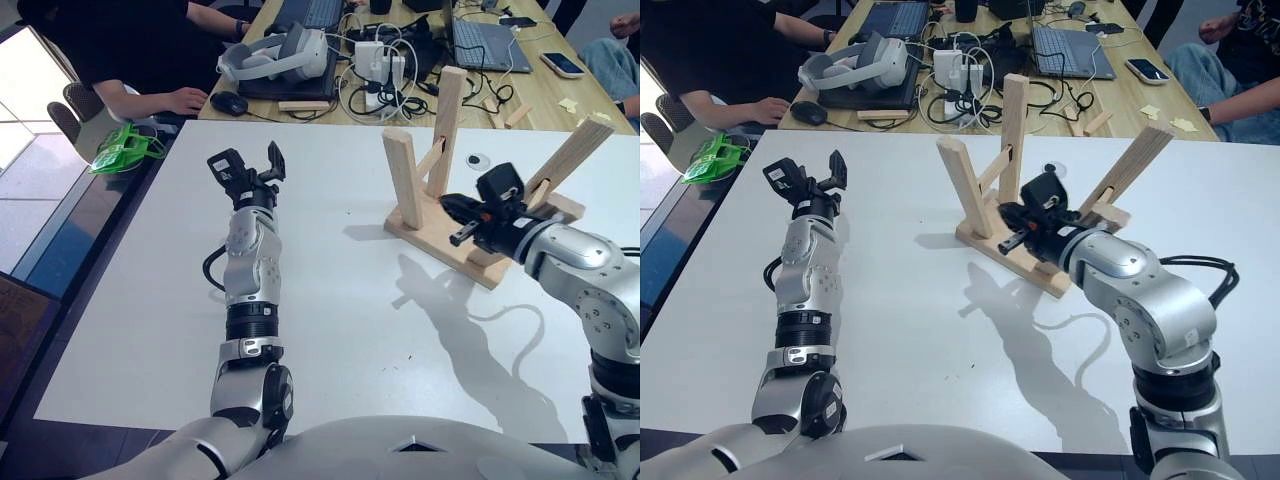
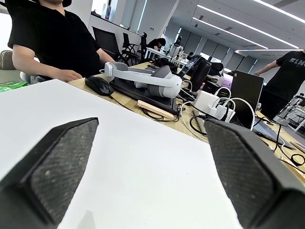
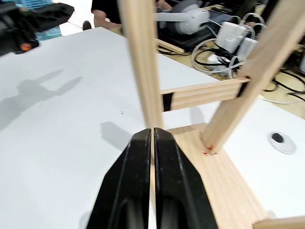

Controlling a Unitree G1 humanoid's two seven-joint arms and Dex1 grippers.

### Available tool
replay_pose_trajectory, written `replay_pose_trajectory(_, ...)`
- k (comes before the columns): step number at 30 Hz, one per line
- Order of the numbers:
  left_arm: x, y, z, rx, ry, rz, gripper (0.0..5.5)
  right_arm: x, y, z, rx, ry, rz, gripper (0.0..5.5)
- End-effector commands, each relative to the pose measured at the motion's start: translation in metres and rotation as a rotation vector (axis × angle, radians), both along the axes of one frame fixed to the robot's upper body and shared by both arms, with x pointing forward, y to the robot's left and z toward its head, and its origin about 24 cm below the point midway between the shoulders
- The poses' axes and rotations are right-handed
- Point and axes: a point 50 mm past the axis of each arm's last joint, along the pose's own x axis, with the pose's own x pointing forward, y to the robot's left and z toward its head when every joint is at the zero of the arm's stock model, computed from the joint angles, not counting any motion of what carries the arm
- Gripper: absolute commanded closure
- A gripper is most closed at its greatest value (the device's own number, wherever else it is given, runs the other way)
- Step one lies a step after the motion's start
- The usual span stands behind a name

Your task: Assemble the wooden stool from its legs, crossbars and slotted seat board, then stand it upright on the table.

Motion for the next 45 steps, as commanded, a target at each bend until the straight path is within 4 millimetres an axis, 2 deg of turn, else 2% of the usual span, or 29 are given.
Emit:
replay_pose_trajectory(1,0.002,0.002,0.001,0.016,0.001,-0.005,1.39,0.005,-0.036,-0.005,-0.084,-0.065,-0.213,5.39)
replay_pose_trajectory(4,0.001,0.002,0.0,0.016,0.001,-0.003,1.39,0.007,-0.051,-0.006,-0.137,-0.125,-0.247,5.39)
replay_pose_trajectory(7,0.001,0.002,0.0,0.018,0.001,-0.003,1.39,0.004,-0.045,-0.003,-0.068,-0.228,-0.162,5.39)
replay_pose_trajectory(9,0.001,0.001,0.002,0.026,0.0,-0.002,1.39,0.001,-0.033,0.022,0.079,-0.419,-0.083,5.39)
replay_pose_trajectory(12,0.001,0.0,0.002,0.048,0.015,-0.005,1.39,0.006,-0.013,0.071,0.206,-0.667,-0.055,5.39)
replay_pose_trajectory(15,0.004,-0.004,0.001,0.079,0.043,-0.012,1.39,0.015,0.001,0.121,0.286,-0.865,-0.116,5.39)
replay_pose_trajectory(18,0.006,-0.02,-0.008,0.199,0.142,-0.082,1.39,0.023,-0.024,0.158,0.099,-1.055,-0.353,5.39)
replay_pose_trajectory(20,0.003,-0.032,-0.016,0.271,0.207,-0.14,1.39,0.028,-0.045,0.162,-0.015,-1.088,-0.467,5.39)
replay_pose_trajectory(22,-0.001,-0.049,-0.027,0.353,0.278,-0.235,1.57,0.033,-0.086,0.137,-0.125,-0.998,-0.64,5.5)
replay_pose_trajectory(25,-0.006,-0.073,-0.042,0.396,0.369,-0.346,2.0,0.022,-0.151,0.073,-0.287,-0.801,-0.863,5.5)
replay_pose_trajectory(27,-0.01,-0.086,-0.051,0.42,0.412,-0.407,2.4,0.004,-0.18,0.032,-0.366,-0.684,-0.951,5.5)
replay_pose_trajectory(29,-0.015,-0.098,-0.061,0.448,0.459,-0.471,2.67,-0.012,-0.198,-0.004,-0.416,-0.554,-0.985,5.5)
replay_pose_trajectory(31,-0.019,-0.106,-0.073,0.466,0.516,-0.514,3.02,-0.023,-0.203,-0.042,-0.447,-0.388,-0.943,5.5)
replay_pose_trajectory(33,-0.022,-0.112,-0.083,0.482,0.564,-0.56,3.33,-0.037,-0.199,-0.081,-0.466,-0.205,-0.837,5.5)
replay_pose_trajectory(35,-0.025,-0.119,-0.088,0.464,0.58,-0.607,3.67,-0.051,-0.193,-0.108,-0.46,-0.079,-0.753,5.5)
replay_pose_trajectory(37,-0.028,-0.127,-0.09,0.415,0.57,-0.658,4.05,-0.06,-0.181,-0.129,-0.375,0.062,-0.652,5.5)
replay_pose_trajectory(39,-0.031,-0.135,-0.09,0.379,0.555,-0.714,4.29,-0.063,-0.168,-0.14,-0.25,0.162,-0.563,5.5)
replay_pose_trajectory(42,-0.037,-0.144,-0.087,0.328,0.542,-0.805,4.69,-0.065,-0.153,-0.142,-0.125,0.247,-0.439,5.5)
replay_pose_trajectory(45,-0.041,-0.148,-0.086,0.284,0.542,-0.868,5.25,-0.065,-0.148,-0.141,-0.094,0.263,-0.382,5.5)
